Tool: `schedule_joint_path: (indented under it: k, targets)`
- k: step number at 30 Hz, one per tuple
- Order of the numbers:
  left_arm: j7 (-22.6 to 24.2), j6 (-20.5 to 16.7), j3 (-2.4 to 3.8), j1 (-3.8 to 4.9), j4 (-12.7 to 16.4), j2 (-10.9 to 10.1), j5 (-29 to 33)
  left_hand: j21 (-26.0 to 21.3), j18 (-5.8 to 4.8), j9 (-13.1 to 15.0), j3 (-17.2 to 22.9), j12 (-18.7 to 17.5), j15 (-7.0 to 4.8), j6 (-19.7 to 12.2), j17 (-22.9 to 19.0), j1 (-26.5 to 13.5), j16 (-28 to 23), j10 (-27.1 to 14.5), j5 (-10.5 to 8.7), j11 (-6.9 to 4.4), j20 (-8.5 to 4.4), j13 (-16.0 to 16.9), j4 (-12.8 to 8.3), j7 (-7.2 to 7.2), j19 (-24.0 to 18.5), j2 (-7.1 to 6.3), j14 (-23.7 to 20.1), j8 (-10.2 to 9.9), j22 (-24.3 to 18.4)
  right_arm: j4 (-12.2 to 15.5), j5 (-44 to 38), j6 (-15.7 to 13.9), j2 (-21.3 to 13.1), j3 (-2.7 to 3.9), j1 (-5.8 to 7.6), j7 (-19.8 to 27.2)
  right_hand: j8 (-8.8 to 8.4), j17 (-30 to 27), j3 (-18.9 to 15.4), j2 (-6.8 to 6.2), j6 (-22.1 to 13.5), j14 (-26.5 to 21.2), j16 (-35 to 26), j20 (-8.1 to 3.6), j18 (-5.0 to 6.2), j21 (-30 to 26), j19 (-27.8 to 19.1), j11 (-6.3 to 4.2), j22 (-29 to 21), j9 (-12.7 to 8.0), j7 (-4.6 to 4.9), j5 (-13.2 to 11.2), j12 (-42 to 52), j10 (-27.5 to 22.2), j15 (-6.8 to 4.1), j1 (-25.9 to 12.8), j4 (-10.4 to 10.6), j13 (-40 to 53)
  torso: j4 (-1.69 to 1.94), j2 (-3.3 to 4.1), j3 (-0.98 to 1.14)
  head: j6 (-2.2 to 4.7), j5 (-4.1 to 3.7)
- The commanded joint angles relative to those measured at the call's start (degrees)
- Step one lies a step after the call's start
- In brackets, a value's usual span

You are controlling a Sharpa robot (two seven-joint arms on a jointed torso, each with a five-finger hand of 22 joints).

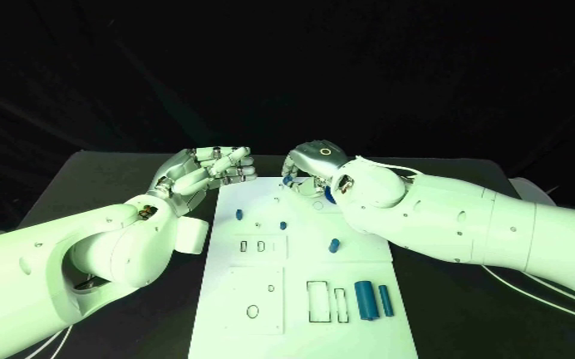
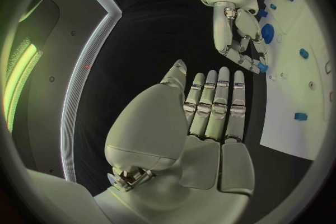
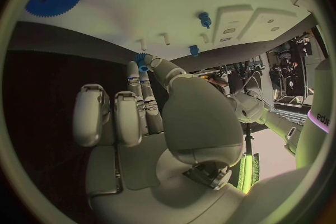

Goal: Assemble the parts on the task board

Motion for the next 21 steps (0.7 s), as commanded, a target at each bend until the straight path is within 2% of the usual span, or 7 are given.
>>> schedule_joint_path:
  k: [1,21]
  targets:
    - [0.3,1.0,0.05,0.15,0.3,0.1,0.2,0.1,0.42,-0.1,-0.2,-0.3,0.22,0.1,0.0,-0.2,-0.4,0.2,0.16,0.35,-0.02,-0.1,0.0,0.13,0.4,0.31,0.3,-0.3,-0.1,-1.4,0.0,-0.2,1.0,-0.03,-0.13,0.6,0.35,0.1,0.3,-0.09,0.3,3.0,0.4,0.04,-0.95,0.3,0.3,0.26,0.1,0.1,0.0,-0.2,0.1,0.3,-0.36,0.0,0.1,0.1,0.29,0.22,-0.04,0.01,-0.08]
    - [0.2,1.0,0.05,0.35,0.4,0.3,0.2,0.1,0.42,-0.1,-0.2,-0.3,0.22,0.1,0.0,-0.2,-0.4,0.2,0.16,0.35,-0.02,-0.1,0.0,0.13,0.4,0.31,0.3,-0.3,-0.1,-4.3,1.5,3.7,3.3,-0.17,-0.75,2.1,0.29,0.2,0.3,-0.32,0.1,3.0,0.5,0.13,-0.93,0.3,0.2,0.33,0.1,0.3,0.04,-0.4,0.0,0.3,-0.27,-0.6,0.5,0.0,0.36,0.34,-0.08,-0.61,0.06]
